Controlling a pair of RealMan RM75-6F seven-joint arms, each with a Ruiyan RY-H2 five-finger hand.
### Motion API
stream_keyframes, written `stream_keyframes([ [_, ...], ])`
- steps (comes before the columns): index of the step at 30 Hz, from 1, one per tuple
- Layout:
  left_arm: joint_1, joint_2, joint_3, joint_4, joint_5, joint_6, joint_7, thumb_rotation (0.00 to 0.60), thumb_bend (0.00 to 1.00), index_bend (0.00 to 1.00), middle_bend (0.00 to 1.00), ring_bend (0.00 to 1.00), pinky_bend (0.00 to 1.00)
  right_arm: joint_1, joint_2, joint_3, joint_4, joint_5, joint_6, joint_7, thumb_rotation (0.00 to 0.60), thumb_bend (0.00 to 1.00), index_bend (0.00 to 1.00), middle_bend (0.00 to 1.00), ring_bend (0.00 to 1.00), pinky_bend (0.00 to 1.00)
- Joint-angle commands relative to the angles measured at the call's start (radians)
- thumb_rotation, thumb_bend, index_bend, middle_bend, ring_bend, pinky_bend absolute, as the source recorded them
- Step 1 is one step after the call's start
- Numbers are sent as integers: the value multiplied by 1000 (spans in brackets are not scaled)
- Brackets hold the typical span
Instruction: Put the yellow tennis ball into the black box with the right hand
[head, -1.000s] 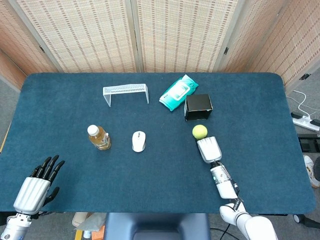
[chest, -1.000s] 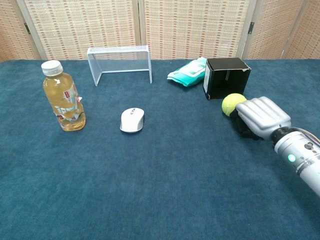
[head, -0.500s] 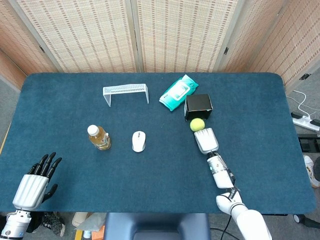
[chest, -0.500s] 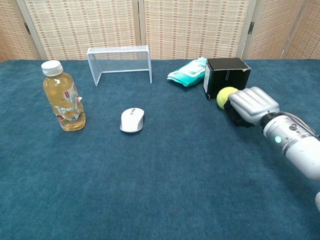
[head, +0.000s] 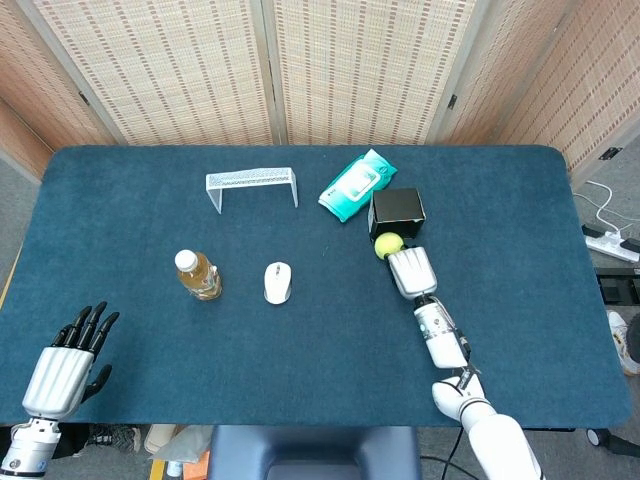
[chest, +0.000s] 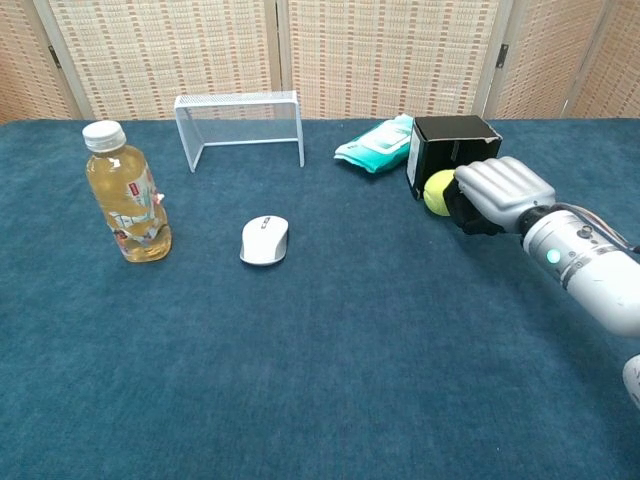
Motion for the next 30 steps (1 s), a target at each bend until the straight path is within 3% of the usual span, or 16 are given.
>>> stream_keyframes([
  [1,-3,-1,0,1,-5,-7,3,600,357,142,110,37,286,4,2,4,4,9,-7,7,600,536,668,640,422,559],
  [10,-5,-1,1,1,-7,-7,1,600,358,142,109,37,287,5,11,5,2,22,-29,10,600,473,414,313,139,332],
  [17,-5,-1,4,1,-1,-2,-1,600,358,142,110,38,287,5,13,-2,-4,21,-25,9,600,472,291,168,17,233],
  [30,-3,3,6,5,3,9,-19,600,358,142,109,38,287,17,17,-11,-4,22,-34,11,600,471,230,122,0,193],
])
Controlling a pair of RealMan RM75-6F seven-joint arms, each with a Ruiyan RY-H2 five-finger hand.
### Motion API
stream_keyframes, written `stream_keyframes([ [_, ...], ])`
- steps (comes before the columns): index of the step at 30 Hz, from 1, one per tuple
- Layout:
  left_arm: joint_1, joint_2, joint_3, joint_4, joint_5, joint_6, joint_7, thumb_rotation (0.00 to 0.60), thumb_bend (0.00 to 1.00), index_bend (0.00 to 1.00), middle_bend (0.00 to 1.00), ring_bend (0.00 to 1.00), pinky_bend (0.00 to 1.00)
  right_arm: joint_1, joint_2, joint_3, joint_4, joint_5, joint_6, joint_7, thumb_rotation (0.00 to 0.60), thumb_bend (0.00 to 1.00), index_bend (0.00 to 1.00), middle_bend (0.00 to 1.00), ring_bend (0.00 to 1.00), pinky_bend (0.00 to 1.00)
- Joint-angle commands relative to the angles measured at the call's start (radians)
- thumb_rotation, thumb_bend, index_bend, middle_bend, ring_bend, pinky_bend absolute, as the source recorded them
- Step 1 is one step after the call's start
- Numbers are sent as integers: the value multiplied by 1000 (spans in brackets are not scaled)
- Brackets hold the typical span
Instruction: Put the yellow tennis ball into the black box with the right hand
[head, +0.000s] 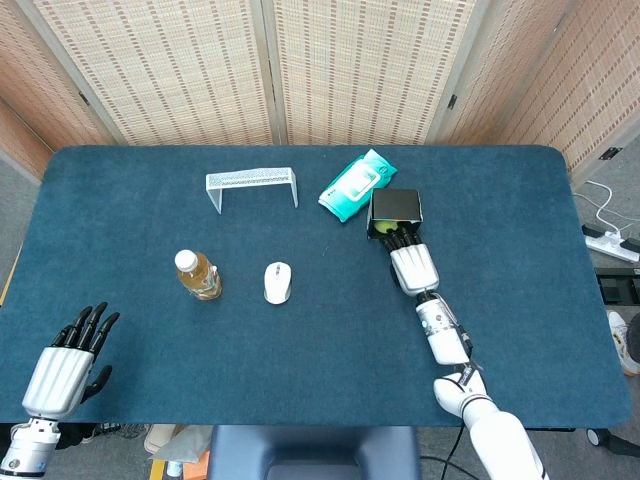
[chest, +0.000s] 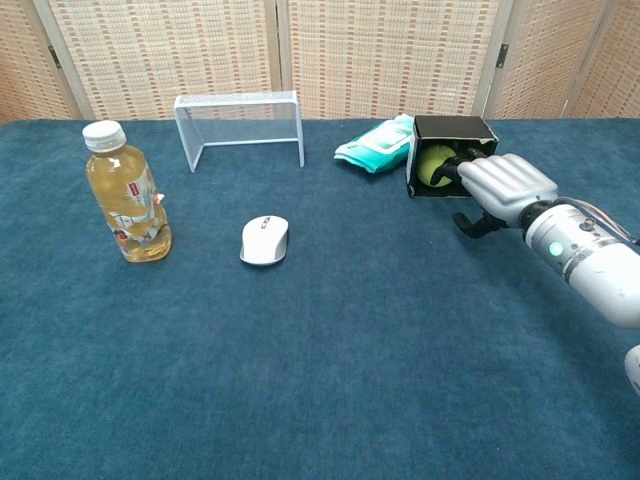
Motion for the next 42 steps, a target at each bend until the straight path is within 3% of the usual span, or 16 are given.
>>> stream_keyframes([
  [1,1,0,0,2,1,4,-4,600,358,142,110,37,287,6,1,1,3,3,-7,-2,600,471,230,122,0,194],
  [16,0,0,-3,7,-2,6,-12,600,357,142,110,37,287,45,7,13,10,18,-37,-18,600,473,230,128,0,193],
  [42,-3,5,2,7,5,6,-28,600,357,142,110,37,287,28,8,-2,-1,16,-41,-26,600,479,230,137,0,193],
])
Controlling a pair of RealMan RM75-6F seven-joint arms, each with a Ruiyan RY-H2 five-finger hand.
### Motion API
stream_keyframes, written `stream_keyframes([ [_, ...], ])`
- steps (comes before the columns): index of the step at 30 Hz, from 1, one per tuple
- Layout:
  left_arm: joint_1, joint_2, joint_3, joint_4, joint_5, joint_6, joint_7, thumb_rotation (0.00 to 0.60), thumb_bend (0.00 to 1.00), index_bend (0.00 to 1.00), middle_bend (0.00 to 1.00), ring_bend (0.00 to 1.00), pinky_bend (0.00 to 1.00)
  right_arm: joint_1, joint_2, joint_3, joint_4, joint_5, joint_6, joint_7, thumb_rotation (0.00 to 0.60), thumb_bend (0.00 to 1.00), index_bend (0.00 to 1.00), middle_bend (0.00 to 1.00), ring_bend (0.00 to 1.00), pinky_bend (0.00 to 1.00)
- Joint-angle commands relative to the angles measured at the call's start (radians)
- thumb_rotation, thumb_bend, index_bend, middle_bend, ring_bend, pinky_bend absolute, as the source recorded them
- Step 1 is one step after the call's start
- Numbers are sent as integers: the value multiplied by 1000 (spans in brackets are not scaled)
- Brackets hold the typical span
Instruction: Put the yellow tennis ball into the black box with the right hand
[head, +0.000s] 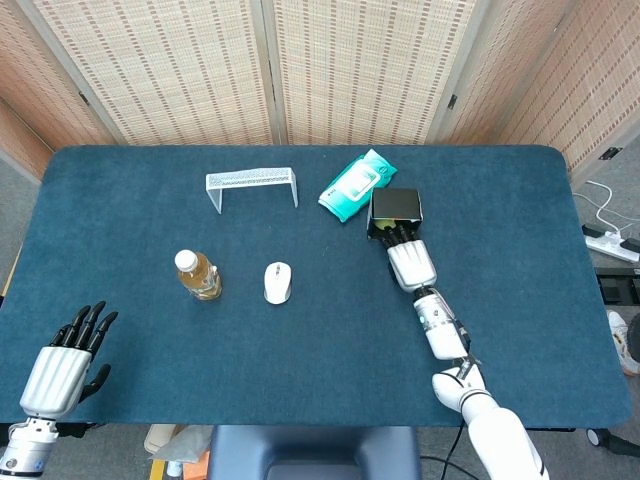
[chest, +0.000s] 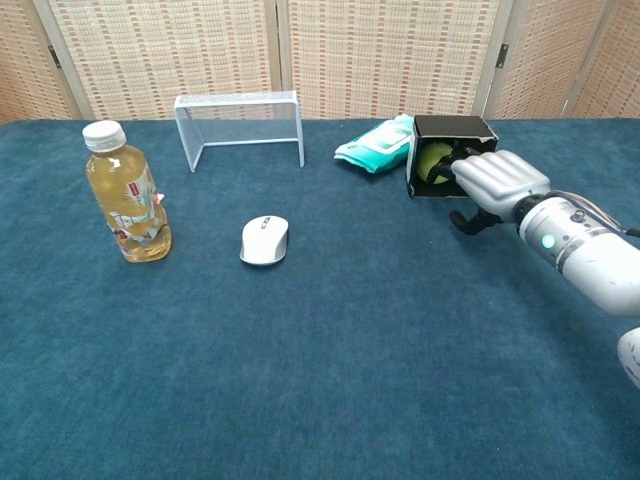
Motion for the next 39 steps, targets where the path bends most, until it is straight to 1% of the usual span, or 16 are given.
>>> stream_keyframes([
  [1,0,0,1,2,4,2,-1,600,357,142,110,37,287,0,0,2,0,3,-3,1,600,481,230,137,0,193],
  [6,0,-1,1,2,3,2,1,600,358,142,110,37,287,-10,2,-6,-5,-3,4,3,600,483,230,138,0,193],
  [11,-1,0,3,1,4,0,0,600,357,142,110,37,287,-37,12,-27,-26,-23,47,9,600,487,230,152,0,193],
  [15,-2,2,5,0,5,-3,-4,600,358,142,112,37,287,-71,32,-45,-59,-41,102,11,600,487,230,161,0,193],
  [18,-3,4,5,0,6,-5,-8,600,358,142,113,37,287,-112,58,-64,-108,-59,163,-3,600,487,230,164,0,193],
  [20,-3,6,6,-1,7,-4,-14,600,357,142,114,37,287,-152,88,-83,-160,-75,217,-25,600,487,230,168,0,193],
  [24,-1,10,8,-3,10,0,-24,600,357,142,115,37,287,-249,191,-119,-337,-102,335,-104,600,470,230,187,0,193],
  [27,1,12,9,-4,15,6,-24,600,357,142,117,37,287,-332,328,-142,-584,-103,404,-222,600,402,230,195,0,187],
  [28,2,11,9,-4,17,9,-21,600,357,142,118,37,287,-365,397,-154,-710,-98,420,-280,600,371,230,193,0,182],
  [31,2,10,13,-4,24,10,-16,600,357,142,123,37,287,-436,573,-186,-1018,-84,456,-433,600,281,230,188,0,170],
  [32,2,10,14,-5,25,10,-17,600,357,142,123,37,287,-453,616,-195,-1086,-85,469,-468,600,253,230,186,0,164],
  [34,2,12,16,-6,30,10,-20,600,357,142,123,38,287,-484,695,-212,-1195,-88,495,-520,600,203,230,175,0,153],
  [35,2,12,16,-6,31,10,-21,600,358,142,123,38,287,-495,723,-216,-1228,-86,502,-535,600,182,230,166,0,149],
  [37,2,13,18,-6,34,11,-23,600,357,142,123,37,287,-518,773,-220,-1281,-73,512,-562,600,136,225,138,0,134],
  [39,3,14,19,-6,36,12,-25,600,357,142,123,37,287,-535,804,-220,-1309,-57,515,-574,600,106,195,104,0,115],
])
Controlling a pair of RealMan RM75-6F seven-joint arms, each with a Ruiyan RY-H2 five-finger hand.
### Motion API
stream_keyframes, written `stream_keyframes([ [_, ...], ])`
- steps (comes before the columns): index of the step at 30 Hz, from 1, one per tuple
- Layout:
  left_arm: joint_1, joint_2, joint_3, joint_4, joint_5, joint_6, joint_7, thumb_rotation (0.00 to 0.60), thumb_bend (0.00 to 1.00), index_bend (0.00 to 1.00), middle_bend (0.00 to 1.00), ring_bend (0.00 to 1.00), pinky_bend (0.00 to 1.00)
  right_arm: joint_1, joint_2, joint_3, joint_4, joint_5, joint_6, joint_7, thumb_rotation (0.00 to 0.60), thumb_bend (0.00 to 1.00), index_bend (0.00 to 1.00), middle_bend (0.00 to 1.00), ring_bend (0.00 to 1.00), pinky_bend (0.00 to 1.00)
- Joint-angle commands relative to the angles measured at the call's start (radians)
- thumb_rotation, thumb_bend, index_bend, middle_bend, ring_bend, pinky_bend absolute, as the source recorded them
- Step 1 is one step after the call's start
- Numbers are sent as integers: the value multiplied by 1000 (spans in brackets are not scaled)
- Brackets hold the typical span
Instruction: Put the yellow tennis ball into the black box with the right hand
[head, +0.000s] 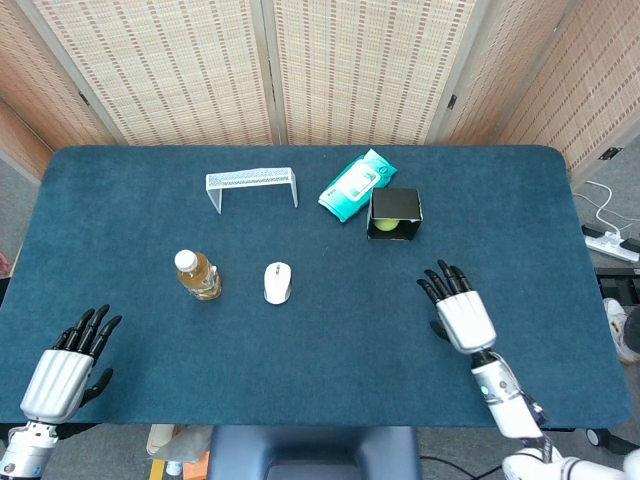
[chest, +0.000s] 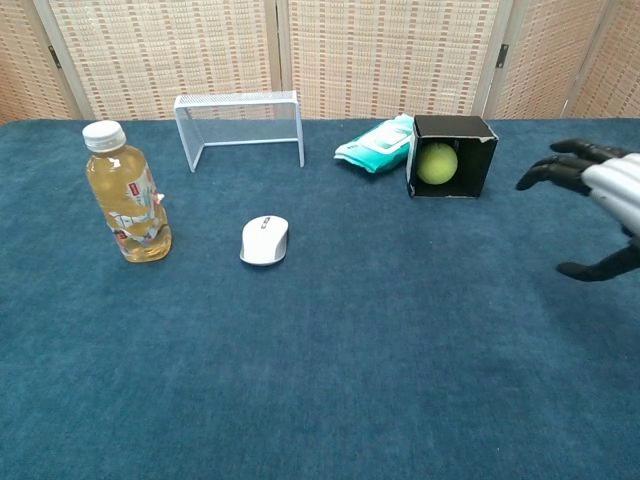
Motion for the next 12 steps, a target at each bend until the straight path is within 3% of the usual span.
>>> stream_keyframes([
  [1,1,1,0,0,2,2,-3,600,356,142,123,37,287,-120,207,-40,-211,35,71,-150,600,95,170,84,0,108],
  [7,1,2,1,-3,2,2,-3,600,357,142,123,37,288,-151,237,-30,-224,58,67,-135,600,70,57,18,0,66],
  [12,0,3,1,-4,1,-4,1,600,357,142,123,37,287,-154,227,-19,-204,54,49,-107,600,70,40,8,0,62],
])
